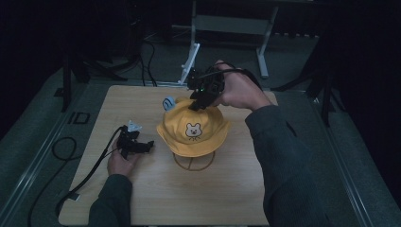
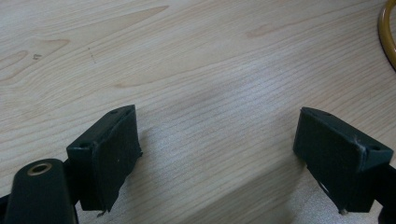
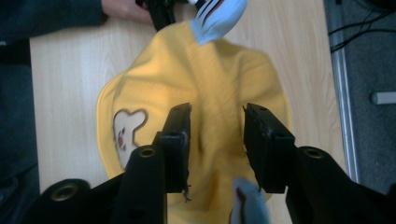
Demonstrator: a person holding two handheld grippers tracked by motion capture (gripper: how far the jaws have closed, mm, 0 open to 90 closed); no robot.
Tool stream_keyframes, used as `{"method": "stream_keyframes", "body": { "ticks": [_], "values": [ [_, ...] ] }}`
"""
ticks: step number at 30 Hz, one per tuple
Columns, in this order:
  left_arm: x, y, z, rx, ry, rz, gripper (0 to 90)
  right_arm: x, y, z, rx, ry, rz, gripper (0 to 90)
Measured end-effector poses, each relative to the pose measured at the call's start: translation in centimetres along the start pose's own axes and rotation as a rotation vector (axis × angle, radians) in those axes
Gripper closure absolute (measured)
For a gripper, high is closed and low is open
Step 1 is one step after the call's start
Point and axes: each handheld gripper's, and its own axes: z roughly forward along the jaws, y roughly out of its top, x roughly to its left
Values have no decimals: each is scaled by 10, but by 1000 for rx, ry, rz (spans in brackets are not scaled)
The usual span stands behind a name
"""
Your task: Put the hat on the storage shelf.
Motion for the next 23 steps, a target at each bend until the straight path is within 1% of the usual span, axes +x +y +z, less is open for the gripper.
{"method": "stream_keyframes", "body": {
  "ticks": [2, 4, 6, 8, 10, 12, 13, 14, 15, 17, 18, 19, 20, 21, 22, 23],
  "values": [
    [0, 0, 0, 0, 0, 0, 142, 1, -2, 1, 14, 1, -5, 662],
    [0, 0, 0, 0, 0, 0, 142, 1, -4, 2, 22, 3, -2, 675],
    [0, 0, 0, 0, 0, 1, 142, 0, -6, 3, 25, 2, -1, 678],
    [0, 0, 0, 0, 0, 1, 142, 0, -7, 1, 17, 1, 0, 659],
    [0, 0, 0, 0, 0, 0, 142, 0, -8, -2, 7, -16, 10, 584],
    [0, 0, 0, 0, 0, 0, 142, -2, -11, -6, -6, -25, 32, 496],
    [0, 0, 0, 0, 0, 0, 142, -3, -14, -8, -23, -16, 50, 467],
    [0, 0, 0, 0, 0, 1, 142, -4, -17, -10, -35, -16, 70, 439],
    [0, 0, 0, 0, 0, 1, 142, -4, -17, -10, -35, -16, 70, 439],
    [0, 0, 0, 0, 0, 0, 142, -5, -25, -14, -37, -69, 73, 360],
    [0, 0, 0, -1, 0, 0, 142, -4, -28, -16, -42, -78, 86, 351],
    [0, 0, 0, 0, 0, 0, 142, -5, -31, -18, -52, -76, 92, 331],
    [0, 0, 0, 0, 0, 0, 142, -5, -31, -18, -52, -76, 92, 331],
    [0, 0, 0, 0, 0, 0, 142, -5, -34, -20, -65, -79, 104, 322],
    [0, 0, 0, 0, 0, 1, 142, -5, -42, -23, -50, -103, 115, 293],
    [0, 0, 0, 0, 0, 0, 142, -5, -46, -24, -38, -113, 118, 287]
  ]
}}
